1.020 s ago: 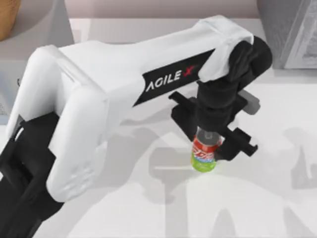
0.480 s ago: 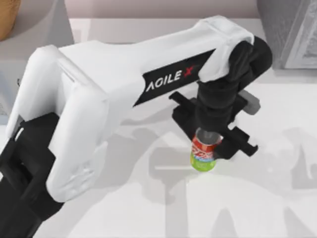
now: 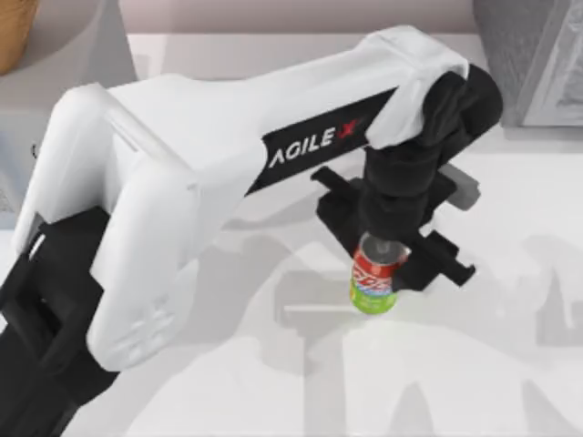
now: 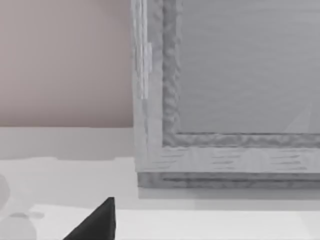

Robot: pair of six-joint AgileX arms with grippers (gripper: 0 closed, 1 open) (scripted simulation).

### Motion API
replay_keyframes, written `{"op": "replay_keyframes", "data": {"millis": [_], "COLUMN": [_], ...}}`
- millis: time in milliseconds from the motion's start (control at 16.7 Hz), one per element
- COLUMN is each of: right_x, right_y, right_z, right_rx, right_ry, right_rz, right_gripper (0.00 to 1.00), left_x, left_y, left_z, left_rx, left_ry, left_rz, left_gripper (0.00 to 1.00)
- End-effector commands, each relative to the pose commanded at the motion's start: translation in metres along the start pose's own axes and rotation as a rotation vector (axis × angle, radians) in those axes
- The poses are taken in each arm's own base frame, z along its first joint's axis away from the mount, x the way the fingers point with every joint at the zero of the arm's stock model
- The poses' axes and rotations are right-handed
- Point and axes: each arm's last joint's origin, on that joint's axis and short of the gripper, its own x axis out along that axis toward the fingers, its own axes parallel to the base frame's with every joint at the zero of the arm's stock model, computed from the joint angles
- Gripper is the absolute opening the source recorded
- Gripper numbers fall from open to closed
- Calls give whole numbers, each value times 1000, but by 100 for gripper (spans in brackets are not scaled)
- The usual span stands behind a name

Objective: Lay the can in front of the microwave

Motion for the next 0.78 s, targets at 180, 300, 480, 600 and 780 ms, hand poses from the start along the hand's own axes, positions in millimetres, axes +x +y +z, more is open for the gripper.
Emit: {"op": "replay_keyframes", "data": {"millis": [180, 300, 480, 600, 780], "right_x": [0, 0, 0, 0, 0], "right_y": [0, 0, 0, 0, 0], "right_z": [0, 0, 0, 0, 0], "right_rx": [0, 0, 0, 0, 0], "right_ry": [0, 0, 0, 0, 0], "right_rz": [0, 0, 0, 0, 0], "right_gripper": [100, 100, 100, 100, 100], "left_x": [-20, -33, -37, -36, -35], "left_y": [0, 0, 1, 1, 0], "left_z": [1, 0, -1, 0, -5], "left_rx": [-1, 0, -1, 0, 12], "left_ry": [-4, -2, -3, -2, 24], "left_rz": [0, 0, 0, 1, -2], "left_gripper": [0, 0, 0, 0, 0]}}
